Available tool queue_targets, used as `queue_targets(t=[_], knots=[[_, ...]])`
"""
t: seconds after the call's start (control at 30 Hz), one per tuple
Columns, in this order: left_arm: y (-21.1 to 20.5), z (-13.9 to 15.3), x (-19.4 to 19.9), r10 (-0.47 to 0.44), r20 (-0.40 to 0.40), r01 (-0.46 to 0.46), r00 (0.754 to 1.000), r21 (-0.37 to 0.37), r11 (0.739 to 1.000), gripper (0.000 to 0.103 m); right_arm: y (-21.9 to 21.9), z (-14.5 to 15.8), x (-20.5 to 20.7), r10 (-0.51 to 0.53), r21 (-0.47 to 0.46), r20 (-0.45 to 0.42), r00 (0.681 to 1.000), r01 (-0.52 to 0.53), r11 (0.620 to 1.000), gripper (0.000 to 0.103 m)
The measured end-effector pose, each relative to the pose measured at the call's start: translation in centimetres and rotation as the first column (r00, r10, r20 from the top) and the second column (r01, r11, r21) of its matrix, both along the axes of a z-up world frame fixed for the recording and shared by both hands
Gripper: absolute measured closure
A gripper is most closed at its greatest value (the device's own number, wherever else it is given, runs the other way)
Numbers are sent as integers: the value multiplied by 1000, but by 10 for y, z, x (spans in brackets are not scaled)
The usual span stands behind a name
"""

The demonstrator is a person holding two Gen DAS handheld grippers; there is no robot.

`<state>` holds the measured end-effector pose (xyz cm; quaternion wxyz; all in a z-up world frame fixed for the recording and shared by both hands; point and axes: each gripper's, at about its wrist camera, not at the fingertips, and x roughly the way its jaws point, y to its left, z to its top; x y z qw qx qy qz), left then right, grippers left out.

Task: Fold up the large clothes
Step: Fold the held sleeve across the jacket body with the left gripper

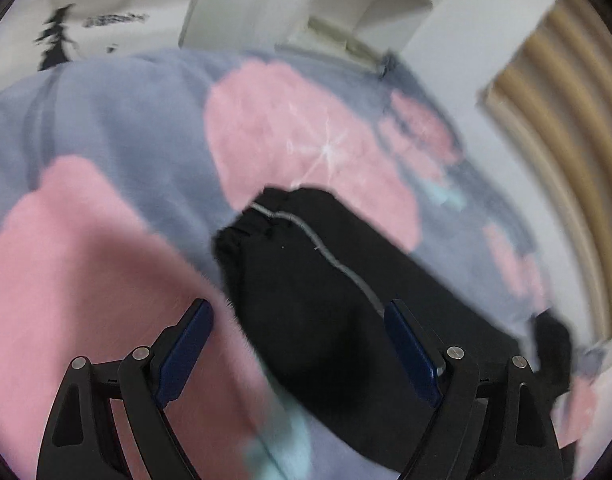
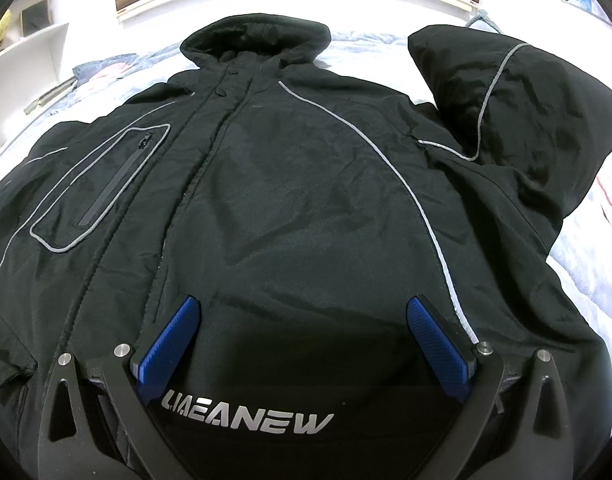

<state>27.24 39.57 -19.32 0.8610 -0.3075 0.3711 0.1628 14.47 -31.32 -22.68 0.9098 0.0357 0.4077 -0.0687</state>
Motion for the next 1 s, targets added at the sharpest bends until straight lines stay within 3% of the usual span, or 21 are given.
queue_targets(t=[0.03,0.07,0.1,0.13,0.23,0.37,0.43,0.57,0.67,0.7,0.77,0.83,0.93,1.0], knots=[[-2,-8,9,6,-36,-5,999,33,999,20,0,0,0,0,0,0,1000,0,1000,0],[-5,-13,13,3,-49,0,999,61,998,32,0,0,0,0,1,0,1000,0,1000,0],[-11,-15,18,-38,-43,41,998,70,997,69,0,0,0,1,1,0,1000,-1,1000,0],[-18,-12,20,-61,-40,65,997,97,993,75,0,0,0,0,2,0,1000,0,1000,0],[-54,17,8,-102,4,96,995,298,950,83,0,0,0,1,4,1,1000,-1,1000,0],[-99,66,-13,-259,108,201,960,379,903,85,-1,-1,1,1,6,2,1000,-1,1000,0],[-133,92,-21,-358,159,270,920,406,873,85,0,-1,1,1,8,3,1000,-1,1000,0],[-219,133,-41,-544,211,400,812,477,783,86,0,-1,2,1,12,5,1000,-1,1000,0],[-291,148,-49,-668,219,499,712,511,700,86,-1,-1,1,2,17,8,1000,-2,1000,0],[-319,150,-54,-714,217,544,665,514,663,86,-2,-1,1,2,19,9,1000,-2,1000,0],[-362,149,-56,-777,204,618,595,503,605,86,-3,-1,0,2,22,11,1000,-2,1000,0],[-402,139,-57,-818,166,670,551,497,551,86,-3,-1,-1,2,24,14,1000,-2,1000,0],[-447,109,-46,-852,80,737,517,465,490,86,-3,-1,-1,1,24,15,1000,-1,1000,0],[-465,77,-32,-868,-11,801,496,393,452,84,-2,-1,-1,1,23,15,1000,-1,1000,0]])
